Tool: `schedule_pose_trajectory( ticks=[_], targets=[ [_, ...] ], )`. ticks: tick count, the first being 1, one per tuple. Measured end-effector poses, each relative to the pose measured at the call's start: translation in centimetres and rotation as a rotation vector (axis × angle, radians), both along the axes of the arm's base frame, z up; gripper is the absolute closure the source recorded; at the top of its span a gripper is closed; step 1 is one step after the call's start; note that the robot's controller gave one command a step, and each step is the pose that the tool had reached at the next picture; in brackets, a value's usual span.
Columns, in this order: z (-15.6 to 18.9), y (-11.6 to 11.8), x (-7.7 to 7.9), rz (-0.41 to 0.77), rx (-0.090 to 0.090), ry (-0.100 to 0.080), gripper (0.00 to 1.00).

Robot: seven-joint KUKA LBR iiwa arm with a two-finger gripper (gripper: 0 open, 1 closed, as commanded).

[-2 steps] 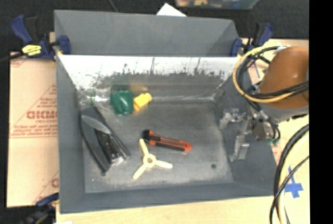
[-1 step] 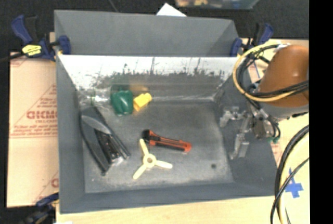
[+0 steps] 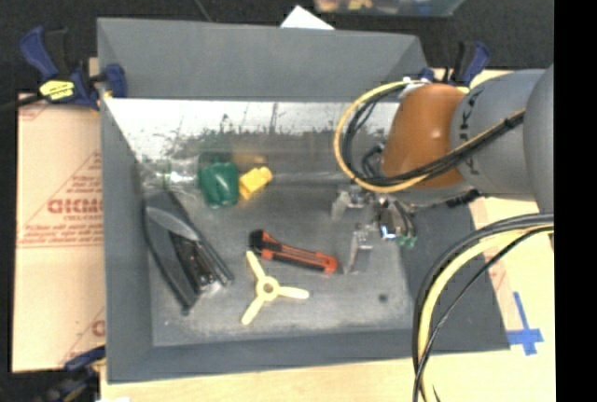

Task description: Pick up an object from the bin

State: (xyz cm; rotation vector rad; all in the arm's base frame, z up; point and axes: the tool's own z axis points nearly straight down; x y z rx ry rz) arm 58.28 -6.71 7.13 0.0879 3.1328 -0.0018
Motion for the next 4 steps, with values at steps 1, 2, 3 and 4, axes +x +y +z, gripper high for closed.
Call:
schedule_pose_trajectory(
  ticks=[1, 2, 3, 4],
  targets=[
    [5.8, 0.5, 0.0, -0.043, -0.006, -0.009, 0.00],
    [2.8, 6.7, -0.9, -0.159, 0.002, 0.006, 0.00],
    [0.0, 7.5, -0.1, -0.085, -0.008, -0.009, 0.00],
    [0.1, 9.6, -2.1, -0.436, 0.001, -0.005, 1.00]
  ],
)
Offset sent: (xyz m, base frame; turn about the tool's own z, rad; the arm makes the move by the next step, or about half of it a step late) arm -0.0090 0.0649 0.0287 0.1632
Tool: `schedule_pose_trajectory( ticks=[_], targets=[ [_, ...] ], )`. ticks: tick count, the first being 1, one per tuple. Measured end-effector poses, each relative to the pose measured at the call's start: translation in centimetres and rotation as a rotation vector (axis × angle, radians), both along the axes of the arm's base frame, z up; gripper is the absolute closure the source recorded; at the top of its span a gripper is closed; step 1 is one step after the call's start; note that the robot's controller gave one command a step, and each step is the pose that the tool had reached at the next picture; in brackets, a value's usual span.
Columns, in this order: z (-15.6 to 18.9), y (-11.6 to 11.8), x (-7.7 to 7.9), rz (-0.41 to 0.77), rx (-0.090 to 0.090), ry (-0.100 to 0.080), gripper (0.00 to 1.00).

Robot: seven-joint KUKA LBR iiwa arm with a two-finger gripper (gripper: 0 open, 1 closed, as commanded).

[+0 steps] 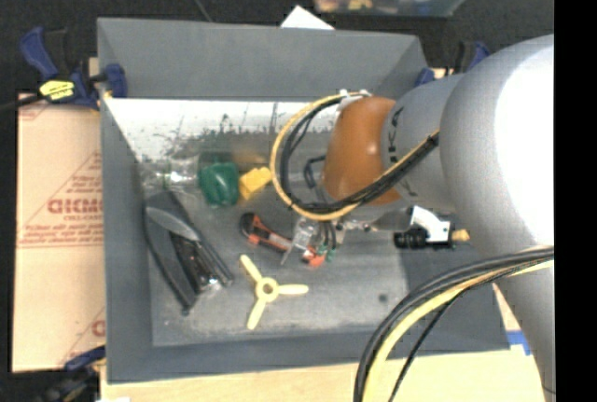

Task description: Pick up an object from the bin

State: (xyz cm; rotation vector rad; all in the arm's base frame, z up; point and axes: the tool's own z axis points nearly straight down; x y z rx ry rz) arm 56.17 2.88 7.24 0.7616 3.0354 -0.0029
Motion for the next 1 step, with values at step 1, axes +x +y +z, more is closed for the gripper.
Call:
schedule_pose_trajectory(
  ticks=[1],
  targets=[
    [0.02, -0.01, 0.01, 0.001, 0.000, 0.000, 1.00]
  ],
)
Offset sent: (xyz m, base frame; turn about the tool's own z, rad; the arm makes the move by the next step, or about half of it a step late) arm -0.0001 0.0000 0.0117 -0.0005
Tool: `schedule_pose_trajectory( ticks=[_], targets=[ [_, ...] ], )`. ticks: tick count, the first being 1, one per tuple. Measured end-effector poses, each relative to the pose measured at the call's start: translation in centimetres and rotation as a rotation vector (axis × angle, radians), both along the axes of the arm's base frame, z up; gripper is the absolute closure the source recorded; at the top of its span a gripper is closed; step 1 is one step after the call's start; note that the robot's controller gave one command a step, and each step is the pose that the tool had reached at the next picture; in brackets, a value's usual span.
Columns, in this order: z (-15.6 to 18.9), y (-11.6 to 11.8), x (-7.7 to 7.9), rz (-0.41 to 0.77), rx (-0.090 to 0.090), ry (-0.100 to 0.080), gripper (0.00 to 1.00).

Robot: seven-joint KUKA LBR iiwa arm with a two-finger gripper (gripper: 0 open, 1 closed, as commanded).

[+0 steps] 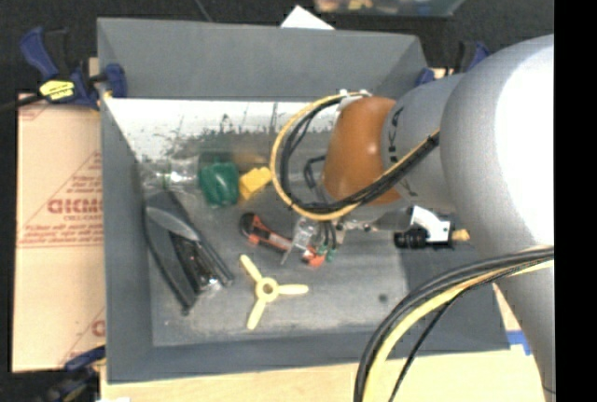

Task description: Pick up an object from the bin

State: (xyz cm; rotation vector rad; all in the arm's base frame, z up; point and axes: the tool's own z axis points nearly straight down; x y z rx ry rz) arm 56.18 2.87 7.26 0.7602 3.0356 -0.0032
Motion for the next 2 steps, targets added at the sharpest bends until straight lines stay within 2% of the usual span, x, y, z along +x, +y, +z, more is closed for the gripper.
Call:
schedule_pose_trajectory(
  ticks=[2],
  targets=[
    [1.45, -0.03, 0.01, 0.005, 0.000, -0.001, 1.00]
  ],
)
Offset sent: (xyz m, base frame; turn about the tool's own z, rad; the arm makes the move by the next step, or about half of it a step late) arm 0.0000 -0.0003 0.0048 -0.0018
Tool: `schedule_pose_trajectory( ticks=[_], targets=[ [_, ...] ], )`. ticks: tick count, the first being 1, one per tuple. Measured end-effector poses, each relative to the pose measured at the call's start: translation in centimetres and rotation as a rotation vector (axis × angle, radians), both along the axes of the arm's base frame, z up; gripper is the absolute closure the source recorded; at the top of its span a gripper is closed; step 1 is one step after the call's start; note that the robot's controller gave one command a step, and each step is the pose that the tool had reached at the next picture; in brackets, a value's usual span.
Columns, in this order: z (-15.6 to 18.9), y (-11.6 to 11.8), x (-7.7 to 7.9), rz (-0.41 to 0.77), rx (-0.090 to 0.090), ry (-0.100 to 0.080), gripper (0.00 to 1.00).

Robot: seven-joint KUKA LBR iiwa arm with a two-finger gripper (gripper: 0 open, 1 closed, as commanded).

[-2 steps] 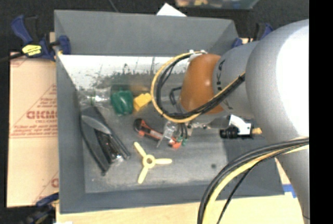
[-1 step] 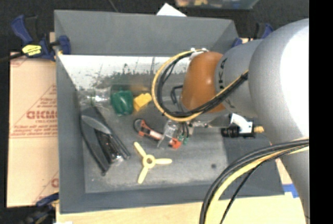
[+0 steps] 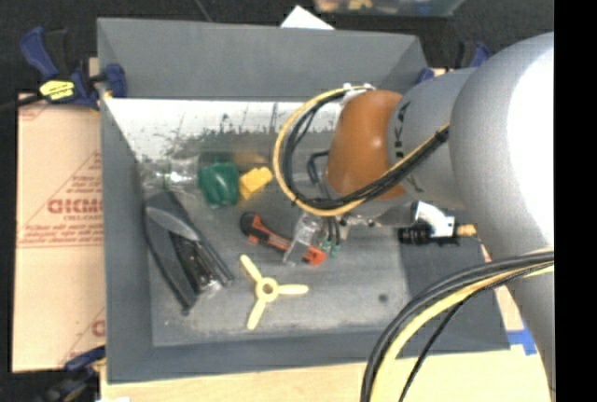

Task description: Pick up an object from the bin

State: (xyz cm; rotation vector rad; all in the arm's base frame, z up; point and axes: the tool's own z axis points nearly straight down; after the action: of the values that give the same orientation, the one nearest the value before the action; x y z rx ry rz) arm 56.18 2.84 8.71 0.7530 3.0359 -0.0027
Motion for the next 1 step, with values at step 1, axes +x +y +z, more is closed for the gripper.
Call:
schedule_pose_trajectory(
  ticks=[1],
  targets=[
    [2.40, -0.06, -0.03, 0.004, 0.000, 0.001, 1.00]
  ],
)
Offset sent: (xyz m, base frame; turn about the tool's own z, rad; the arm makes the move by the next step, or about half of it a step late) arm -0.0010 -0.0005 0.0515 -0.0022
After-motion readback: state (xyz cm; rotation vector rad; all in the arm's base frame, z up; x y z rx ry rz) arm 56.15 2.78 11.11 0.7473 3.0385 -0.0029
